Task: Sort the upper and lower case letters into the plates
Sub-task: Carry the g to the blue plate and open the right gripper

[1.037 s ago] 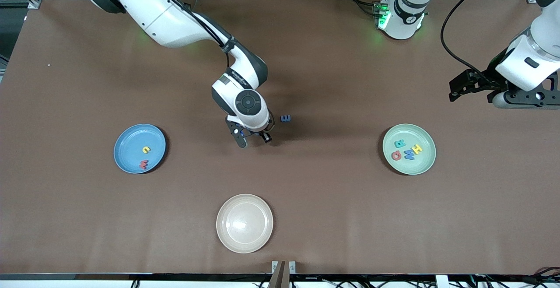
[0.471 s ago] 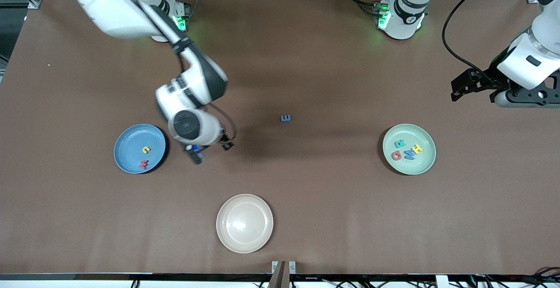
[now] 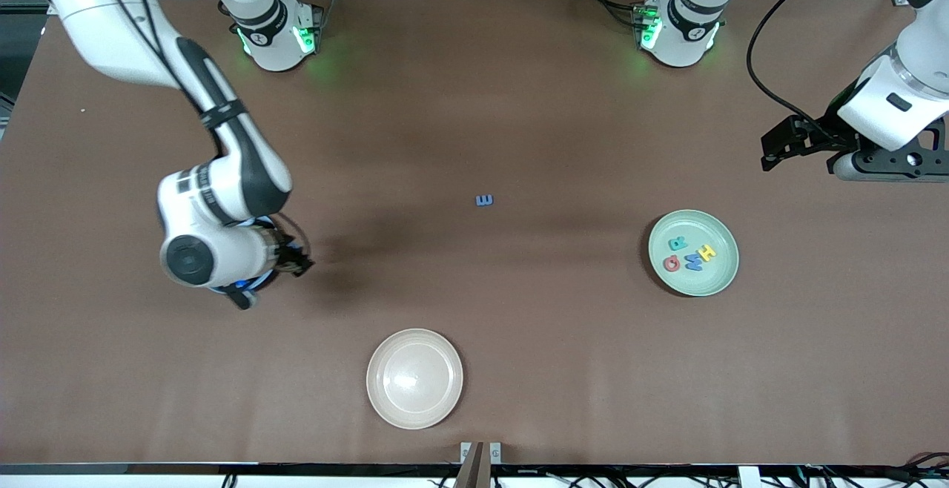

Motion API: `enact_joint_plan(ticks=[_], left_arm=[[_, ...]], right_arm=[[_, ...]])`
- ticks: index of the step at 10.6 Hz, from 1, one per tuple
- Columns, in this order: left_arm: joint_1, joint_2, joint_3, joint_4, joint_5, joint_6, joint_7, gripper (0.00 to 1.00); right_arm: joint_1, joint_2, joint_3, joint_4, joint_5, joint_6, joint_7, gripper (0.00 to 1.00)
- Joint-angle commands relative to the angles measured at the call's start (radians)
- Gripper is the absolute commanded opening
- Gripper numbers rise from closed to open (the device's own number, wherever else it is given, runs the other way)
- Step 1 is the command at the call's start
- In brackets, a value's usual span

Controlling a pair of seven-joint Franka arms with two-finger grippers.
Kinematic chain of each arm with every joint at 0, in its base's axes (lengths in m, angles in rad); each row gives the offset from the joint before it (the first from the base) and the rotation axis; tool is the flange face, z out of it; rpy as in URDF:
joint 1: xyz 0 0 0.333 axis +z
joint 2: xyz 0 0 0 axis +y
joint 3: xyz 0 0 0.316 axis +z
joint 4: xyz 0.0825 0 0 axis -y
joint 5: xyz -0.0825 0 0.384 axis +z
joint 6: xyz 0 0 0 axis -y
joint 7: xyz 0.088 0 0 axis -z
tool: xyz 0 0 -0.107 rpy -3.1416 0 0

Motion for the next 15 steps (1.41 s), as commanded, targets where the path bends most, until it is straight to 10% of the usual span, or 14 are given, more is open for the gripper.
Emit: enact_joint_plan(ticks=[1,10,12,14,15], left_arm=[[-0.007,-0.030,0.004,-0.030,0.025,0.014,0.011,1.00],[-0.021,-0.027,0.004,-0.030,0.025,0.014,0.010,1.00],[-0.026,-0.025,0.008,-0.030,0.025,0.014,0.010,1.00],[-0.026,-0.025,0.008,-0.030,0.025,0.014,0.010,1.00],[-0.026,-0.025,0.008,-0.030,0.025,0.014,0.010,1.00]], right_arm=[[-0.004,-0.023,-0.070,-0.025,0.004,0.001,-0.117,0.00],[-0.020,0.016,-0.187,-0.048,-0.007,0.101,-0.280,0.00],[-0.020,0.016,-0.187,-0.065,0.006,0.119,-0.273,0.35],[-0.012,0.016,-0.187,-0.064,0.008,0.115,-0.262,1.00],[-0.006,0.011,-0.185,-0.056,0.010,0.108,-0.261,1.00]])
